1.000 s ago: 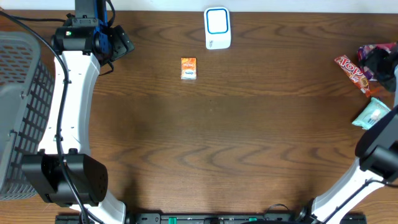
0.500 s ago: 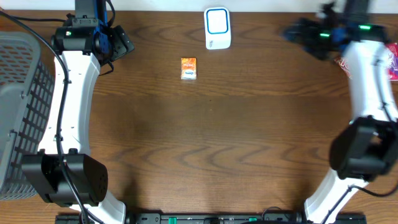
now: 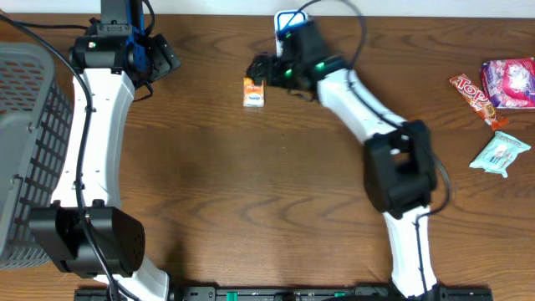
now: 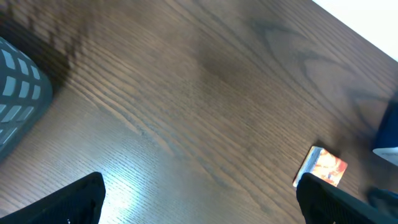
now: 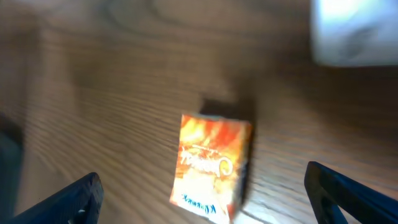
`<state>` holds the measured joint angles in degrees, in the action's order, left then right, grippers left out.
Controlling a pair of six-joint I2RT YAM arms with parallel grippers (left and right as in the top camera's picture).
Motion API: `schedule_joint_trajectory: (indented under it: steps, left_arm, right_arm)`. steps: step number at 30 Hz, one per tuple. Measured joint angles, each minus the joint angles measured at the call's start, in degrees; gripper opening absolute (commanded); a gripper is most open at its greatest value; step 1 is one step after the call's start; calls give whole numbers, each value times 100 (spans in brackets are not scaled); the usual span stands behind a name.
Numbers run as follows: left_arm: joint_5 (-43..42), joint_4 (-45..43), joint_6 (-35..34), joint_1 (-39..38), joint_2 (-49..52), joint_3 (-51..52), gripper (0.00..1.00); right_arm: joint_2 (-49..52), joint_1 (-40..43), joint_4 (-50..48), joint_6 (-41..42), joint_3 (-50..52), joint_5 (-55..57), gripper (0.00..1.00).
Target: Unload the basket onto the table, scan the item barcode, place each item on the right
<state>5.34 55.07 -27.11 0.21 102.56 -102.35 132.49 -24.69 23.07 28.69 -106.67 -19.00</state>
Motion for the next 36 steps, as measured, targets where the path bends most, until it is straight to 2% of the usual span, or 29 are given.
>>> schedule_joint_trajectory:
  steps: [2, 7, 13, 17, 20, 22, 24, 25, 30, 36]
  left_arm:
    - [0, 0, 2, 2, 0, 0, 98]
    - [-2, 0, 0, 0, 0, 0, 98]
    - [-2, 0, 2, 2, 0, 0, 98]
    - [-2, 0, 0, 2, 0, 0, 98]
    - [0, 0, 2, 2, 0, 0, 98]
    - [0, 0, 2, 2, 0, 0, 98]
    - [0, 0, 0, 0, 0, 0, 98]
    - [-2, 0, 0, 2, 0, 0, 98]
    - [0, 0, 2, 0, 0, 0, 98]
    - [0, 0, 0, 2, 0, 0, 98]
  right_arm:
    - [229, -109, -63, 94, 2, 68, 96]
    - [516, -149, -155, 282, 2, 184, 73]
    - [592, -118, -260, 501, -7, 184, 70]
    - [675, -129, -343, 592, -46, 164, 52]
    - [715, -151, -350, 667, -52, 94, 45]
    - [734, -179, -391, 671, -52, -33, 29]
    - [772, -216, -402, 688, -52, -179, 4]
    - [791, -229, -404, 693, -50, -275, 1]
    - [841, -179, -505, 750, -46, -977, 1]
    - [992, 105, -890, 839, 2, -2922, 1]
